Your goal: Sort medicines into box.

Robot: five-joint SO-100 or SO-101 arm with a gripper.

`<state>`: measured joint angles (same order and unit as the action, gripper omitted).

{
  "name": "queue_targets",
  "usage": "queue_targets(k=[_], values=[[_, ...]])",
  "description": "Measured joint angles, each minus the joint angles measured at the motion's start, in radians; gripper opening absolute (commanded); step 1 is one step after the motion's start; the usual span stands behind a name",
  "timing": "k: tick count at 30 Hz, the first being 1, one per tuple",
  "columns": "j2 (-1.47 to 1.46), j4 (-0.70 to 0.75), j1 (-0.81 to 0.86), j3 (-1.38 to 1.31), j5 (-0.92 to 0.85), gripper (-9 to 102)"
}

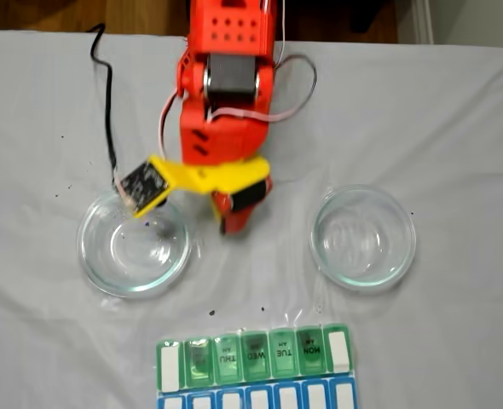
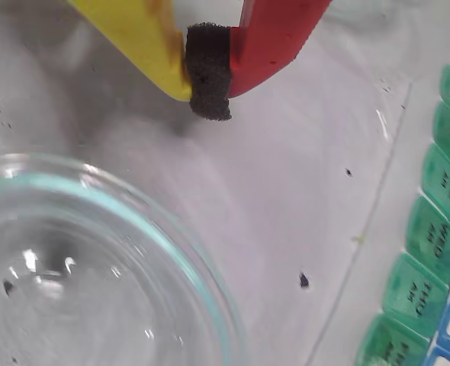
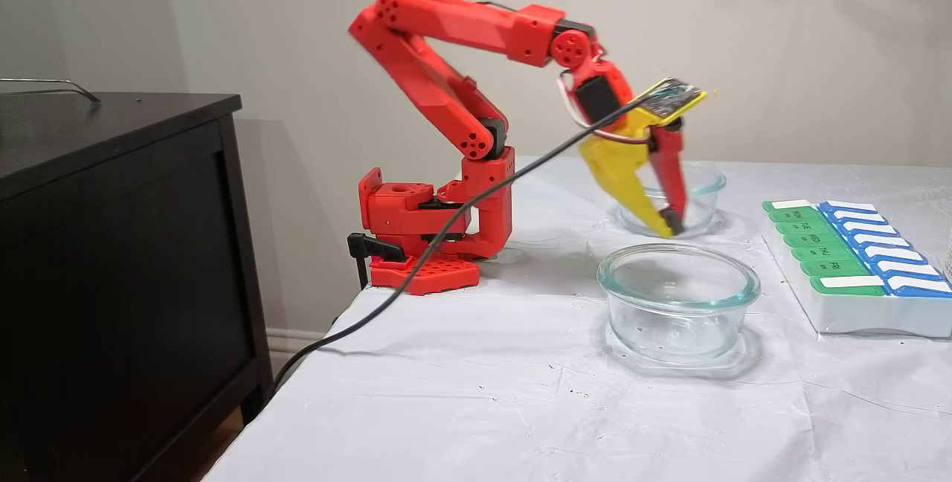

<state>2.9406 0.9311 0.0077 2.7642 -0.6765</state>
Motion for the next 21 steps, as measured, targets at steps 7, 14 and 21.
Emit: queue_targets(k=[7,14,21], values=[[0.232,0.138,0.003,0.181,-0.037,0],[0.244,0.204,-0.014,0.265,-0.107,1],[0.244,0.206,-0.012,0.265,-0.089,0]])
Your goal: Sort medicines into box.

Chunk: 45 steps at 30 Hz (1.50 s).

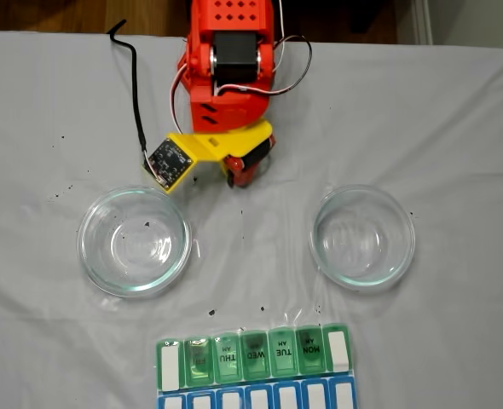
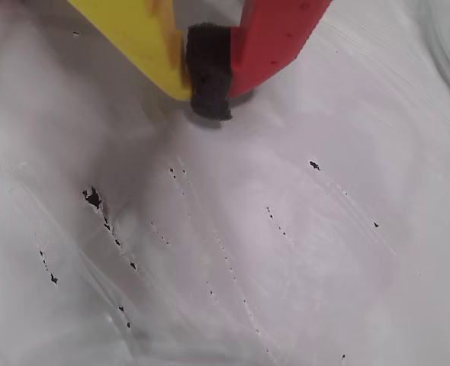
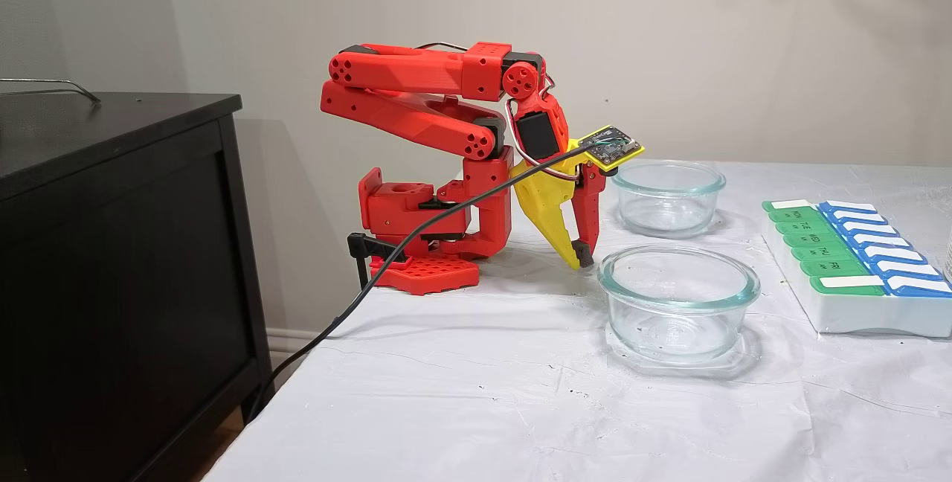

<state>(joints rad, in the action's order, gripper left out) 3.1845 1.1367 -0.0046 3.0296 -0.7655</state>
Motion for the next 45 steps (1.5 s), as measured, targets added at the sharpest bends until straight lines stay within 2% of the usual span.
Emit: queue_targets(k=[5,9,18,45], values=[[0.000,-0.129,0.063,0.028,0.219,0],[0.000,-0.156,0.061,0.031,0.279,0],[0.002,-0.008,0.052,0.026,0.255,0],[0.012,-0.002,0.052,0.026,0.255,0]])
